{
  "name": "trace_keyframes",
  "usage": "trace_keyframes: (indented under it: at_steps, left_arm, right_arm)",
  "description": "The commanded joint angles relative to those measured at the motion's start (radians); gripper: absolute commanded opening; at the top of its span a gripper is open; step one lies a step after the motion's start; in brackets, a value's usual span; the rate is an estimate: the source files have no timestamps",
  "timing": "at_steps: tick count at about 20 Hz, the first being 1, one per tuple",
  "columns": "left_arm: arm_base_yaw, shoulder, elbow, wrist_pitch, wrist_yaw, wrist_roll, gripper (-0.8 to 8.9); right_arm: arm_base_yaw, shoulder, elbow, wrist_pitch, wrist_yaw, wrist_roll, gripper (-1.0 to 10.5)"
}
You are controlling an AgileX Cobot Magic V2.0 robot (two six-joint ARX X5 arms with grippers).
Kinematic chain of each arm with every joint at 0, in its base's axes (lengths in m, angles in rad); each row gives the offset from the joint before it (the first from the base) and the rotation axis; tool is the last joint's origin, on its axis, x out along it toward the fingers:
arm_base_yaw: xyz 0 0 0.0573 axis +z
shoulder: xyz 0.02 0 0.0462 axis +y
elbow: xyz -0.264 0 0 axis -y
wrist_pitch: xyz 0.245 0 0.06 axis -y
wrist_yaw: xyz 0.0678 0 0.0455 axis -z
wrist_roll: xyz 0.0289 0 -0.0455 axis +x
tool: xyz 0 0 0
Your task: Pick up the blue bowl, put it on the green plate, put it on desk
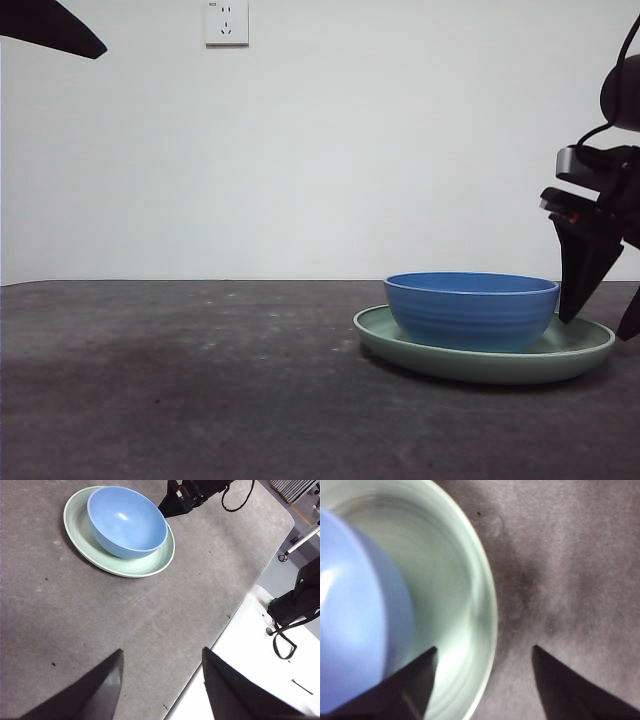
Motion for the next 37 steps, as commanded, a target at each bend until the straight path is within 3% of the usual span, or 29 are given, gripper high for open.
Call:
trace_keyframes:
  at_steps: [1, 9, 12, 18, 30, 37]
  left_arm:
    - [-0.005, 0.006, 0.01, 0.008, 0.007, 0.009, 2.48]
    - [-0.005, 0.006, 0.01, 0.008, 0.007, 0.008, 2.48]
    - [-0.005, 0.006, 0.01, 0.008, 0.007, 0.008, 2.48]
    - [-0.005, 0.006, 0.01, 0.008, 0.007, 0.008, 2.48]
    - [-0.005, 0.006, 0.01, 0.008, 0.007, 0.008, 2.48]
    - [-0.004, 0.006, 0.01, 0.01, 0.007, 0.009, 2.48]
  right_arm:
    - [0.002, 0.025, 0.012, 0.03, -0.003, -0.011, 2.2]
    - [0.002, 0.074, 0.012, 0.057, -0.032, -0.01, 1.6]
    - [0.002, 0.08, 0.012, 0.07, -0.028, -0.009, 0.1]
    - [-0.018, 0.078, 0.012, 0.079, -0.032, 0.012, 0.1]
    - [-0.037, -0.1, 0.013, 0.11, -0.186, 0.1, 0.1]
    - [0.073, -0.117, 0.015, 0.196, -0.195, 0.188, 0.1]
